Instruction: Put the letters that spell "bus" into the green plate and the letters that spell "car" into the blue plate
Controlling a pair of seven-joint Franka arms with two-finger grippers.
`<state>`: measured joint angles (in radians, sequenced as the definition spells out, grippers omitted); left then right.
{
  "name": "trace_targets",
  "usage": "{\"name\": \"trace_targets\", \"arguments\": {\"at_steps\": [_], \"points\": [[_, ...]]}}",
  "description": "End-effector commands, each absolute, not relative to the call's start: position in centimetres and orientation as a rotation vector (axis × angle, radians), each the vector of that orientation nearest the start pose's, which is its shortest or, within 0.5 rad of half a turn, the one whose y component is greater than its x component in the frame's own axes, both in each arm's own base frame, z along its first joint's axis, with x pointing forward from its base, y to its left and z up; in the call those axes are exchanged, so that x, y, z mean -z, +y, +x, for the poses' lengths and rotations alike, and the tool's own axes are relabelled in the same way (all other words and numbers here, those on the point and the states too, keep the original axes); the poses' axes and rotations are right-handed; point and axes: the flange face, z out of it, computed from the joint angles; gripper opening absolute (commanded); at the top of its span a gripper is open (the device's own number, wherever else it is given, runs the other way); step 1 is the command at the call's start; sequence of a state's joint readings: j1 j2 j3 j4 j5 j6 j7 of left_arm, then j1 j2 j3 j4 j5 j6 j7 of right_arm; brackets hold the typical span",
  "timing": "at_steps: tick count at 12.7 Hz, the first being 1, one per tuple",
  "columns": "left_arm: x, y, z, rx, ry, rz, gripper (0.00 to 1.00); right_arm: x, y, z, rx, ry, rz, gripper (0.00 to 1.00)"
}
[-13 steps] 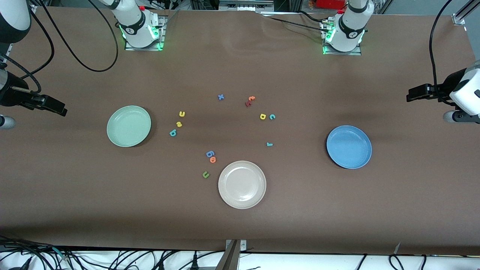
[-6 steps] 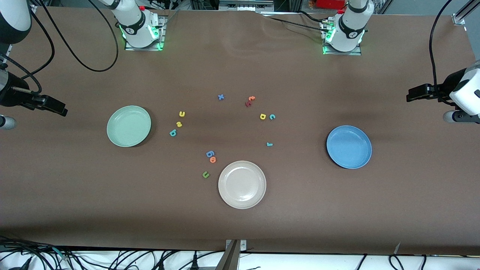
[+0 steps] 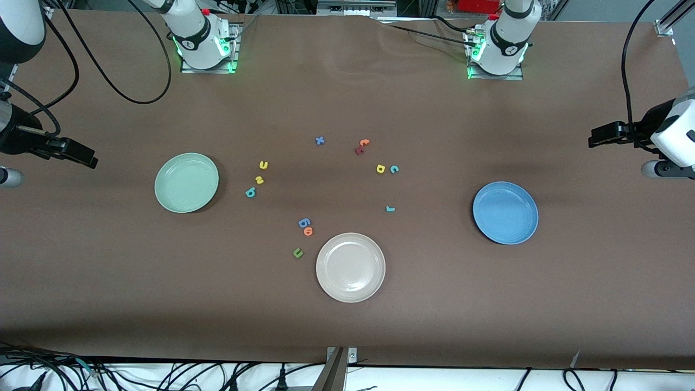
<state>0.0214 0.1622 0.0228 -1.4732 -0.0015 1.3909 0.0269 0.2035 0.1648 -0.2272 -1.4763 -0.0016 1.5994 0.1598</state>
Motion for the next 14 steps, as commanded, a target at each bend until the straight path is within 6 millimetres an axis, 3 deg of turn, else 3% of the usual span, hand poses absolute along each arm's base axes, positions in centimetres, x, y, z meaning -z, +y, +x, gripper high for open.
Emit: {"name": "trace_targets", "arguments": {"at_steps": [1, 14], "points": [[-56.32, 2.25, 57.73, -0.372, -0.025, -3.115, 1.0, -57.96, -0.35, 60.22, -0.045, 0.274, -3.153, 1.0], [-55.97, 1.68, 57.89, -0.382, -0.02, -3.113, 1.0, -58.12, -0.23, 60.19, -0.04, 0.274, -3.15, 1.0]]}}
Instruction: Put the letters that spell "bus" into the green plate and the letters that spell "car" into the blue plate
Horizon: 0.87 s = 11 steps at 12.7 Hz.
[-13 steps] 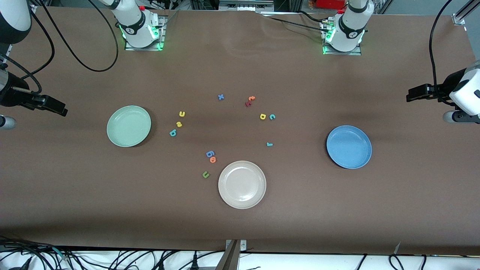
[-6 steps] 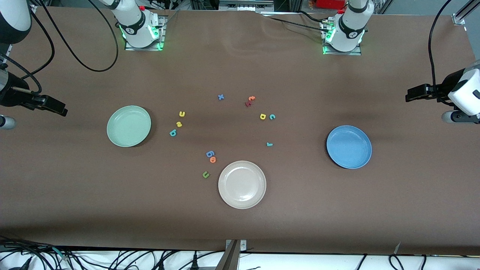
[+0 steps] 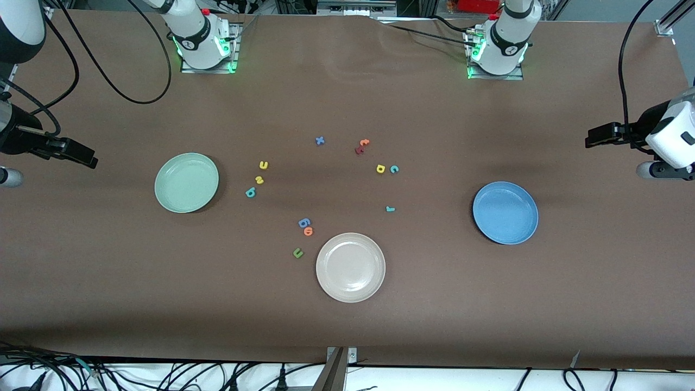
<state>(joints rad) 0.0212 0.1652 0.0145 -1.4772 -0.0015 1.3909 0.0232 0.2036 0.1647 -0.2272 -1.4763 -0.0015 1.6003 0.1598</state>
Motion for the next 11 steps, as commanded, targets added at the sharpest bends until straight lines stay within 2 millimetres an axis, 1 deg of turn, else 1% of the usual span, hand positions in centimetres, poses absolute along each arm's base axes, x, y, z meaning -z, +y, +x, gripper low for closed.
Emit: {"name": "trace_targets", "arguments": {"at_steps": [1, 9, 11], "points": [[-55.96, 1.51, 57.89, -0.382, -0.015, -3.113, 1.0, -58.03, -0.22, 60.23, -0.043, 0.274, -3.15, 1.0], [-55.96, 1.51, 57.89, -0.382, -0.015, -3.113, 1.0, -57.64, -0.2, 60.19, -0.071, 0.289, -3.151, 1.0], [-55.96, 1.51, 57.89, -0.382, -0.015, -3.113, 1.0, -57.65, 0.1, 60.21, -0.069, 0.287, -3.15, 1.0]]}}
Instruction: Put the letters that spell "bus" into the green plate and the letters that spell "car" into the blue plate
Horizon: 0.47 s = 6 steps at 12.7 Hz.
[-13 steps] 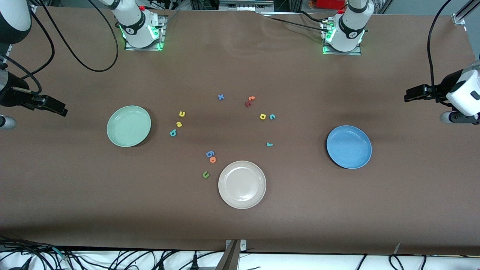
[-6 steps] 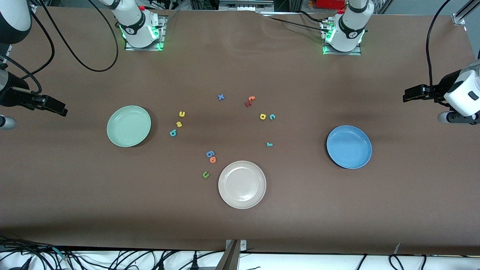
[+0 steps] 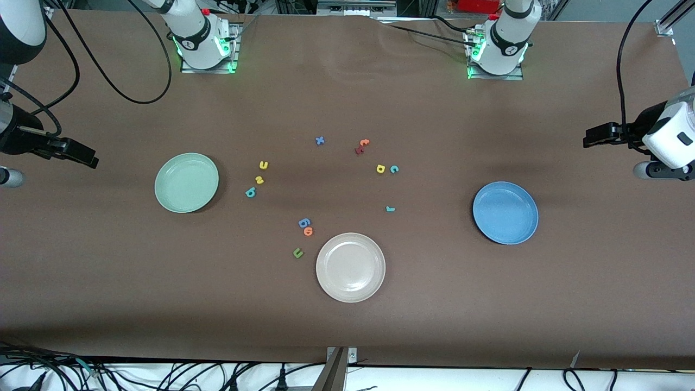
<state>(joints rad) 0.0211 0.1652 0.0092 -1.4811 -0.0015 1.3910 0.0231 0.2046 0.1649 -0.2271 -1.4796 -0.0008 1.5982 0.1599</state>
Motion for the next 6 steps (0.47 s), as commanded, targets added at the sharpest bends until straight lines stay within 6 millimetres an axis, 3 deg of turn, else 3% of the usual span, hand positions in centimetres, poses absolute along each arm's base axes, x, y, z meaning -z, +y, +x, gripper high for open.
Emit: {"name": "trace_targets", "arguments": {"at_steps": [1, 6], "points": [[-56.0, 1.5, 57.9, -0.382, -0.015, -3.113, 1.0, -57.6, 0.2, 60.2, -0.071, 0.284, -3.15, 1.0], [-55.9, 1.5, 57.9, -0.384, -0.015, -3.113, 1.0, -56.7, 2.2, 60.7, -0.072, 0.439, -3.141, 1.0]]}}
